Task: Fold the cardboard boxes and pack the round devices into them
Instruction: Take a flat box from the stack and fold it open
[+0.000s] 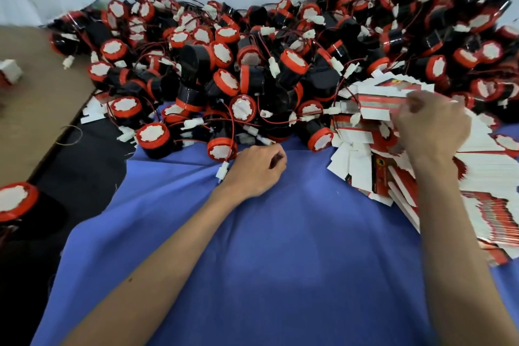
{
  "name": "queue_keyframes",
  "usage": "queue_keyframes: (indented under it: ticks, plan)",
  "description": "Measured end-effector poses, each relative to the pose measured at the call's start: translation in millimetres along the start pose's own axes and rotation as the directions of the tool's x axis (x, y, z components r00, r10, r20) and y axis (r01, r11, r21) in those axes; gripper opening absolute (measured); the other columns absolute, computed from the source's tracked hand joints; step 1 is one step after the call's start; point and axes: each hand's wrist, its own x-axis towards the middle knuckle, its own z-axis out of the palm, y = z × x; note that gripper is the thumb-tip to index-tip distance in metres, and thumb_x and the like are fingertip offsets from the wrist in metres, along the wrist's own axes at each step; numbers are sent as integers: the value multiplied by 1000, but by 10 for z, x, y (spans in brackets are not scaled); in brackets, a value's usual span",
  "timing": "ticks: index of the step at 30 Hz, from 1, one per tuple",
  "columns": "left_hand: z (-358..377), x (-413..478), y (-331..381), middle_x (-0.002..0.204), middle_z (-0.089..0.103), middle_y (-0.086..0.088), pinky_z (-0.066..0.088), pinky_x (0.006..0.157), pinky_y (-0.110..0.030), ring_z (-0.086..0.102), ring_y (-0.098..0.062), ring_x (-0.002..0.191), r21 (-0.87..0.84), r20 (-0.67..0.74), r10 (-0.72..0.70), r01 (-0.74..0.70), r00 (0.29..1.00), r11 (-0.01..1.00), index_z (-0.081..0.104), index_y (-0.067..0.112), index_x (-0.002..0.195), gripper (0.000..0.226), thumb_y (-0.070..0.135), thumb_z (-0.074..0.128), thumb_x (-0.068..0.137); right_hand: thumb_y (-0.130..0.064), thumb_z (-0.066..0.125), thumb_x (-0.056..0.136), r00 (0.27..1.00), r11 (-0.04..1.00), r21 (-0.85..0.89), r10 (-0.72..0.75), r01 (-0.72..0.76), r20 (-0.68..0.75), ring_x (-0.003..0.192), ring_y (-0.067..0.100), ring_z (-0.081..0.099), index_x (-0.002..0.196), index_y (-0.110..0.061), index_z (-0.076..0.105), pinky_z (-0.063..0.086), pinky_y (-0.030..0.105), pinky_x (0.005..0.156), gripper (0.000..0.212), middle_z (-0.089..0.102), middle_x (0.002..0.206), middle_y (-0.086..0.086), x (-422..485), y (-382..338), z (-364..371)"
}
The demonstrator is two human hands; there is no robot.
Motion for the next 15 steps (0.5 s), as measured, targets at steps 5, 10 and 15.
queue_keyframes:
  ticks: [5,10,15]
  plan:
    - [-13,-1,20,84,68,3,48,72,-42,61,-23,81,7,-1,13,-13,1000,1000,63,20,90,10,22,53,91,-56,58,87,937,987,-144,-19,74,350,144,28,22,140,-21,44,11,63,111,65,31,153,13,-52,97,114]
    - [7,-5,-6,81,67,5,47,69,-39,60,-21,78,-3,-5,34,-34,999,999,62,20,89,10,21,53,91,-42,66,87,961,991,-127,1,36,276,114,42,52,117,-13,64,38,53,98,42,62,117,21,-39,45,69]
    - [-28,-40,26,69,59,17,46,69,-34,57,-10,72,-68,-6,21,-22,1000,997,59,25,83,12,20,54,93,1,50,86,994,1000,-13,20,-19,103,99,48,56,112,-11,70,47,44,78,35,64,106,26,-45,-45,-143]
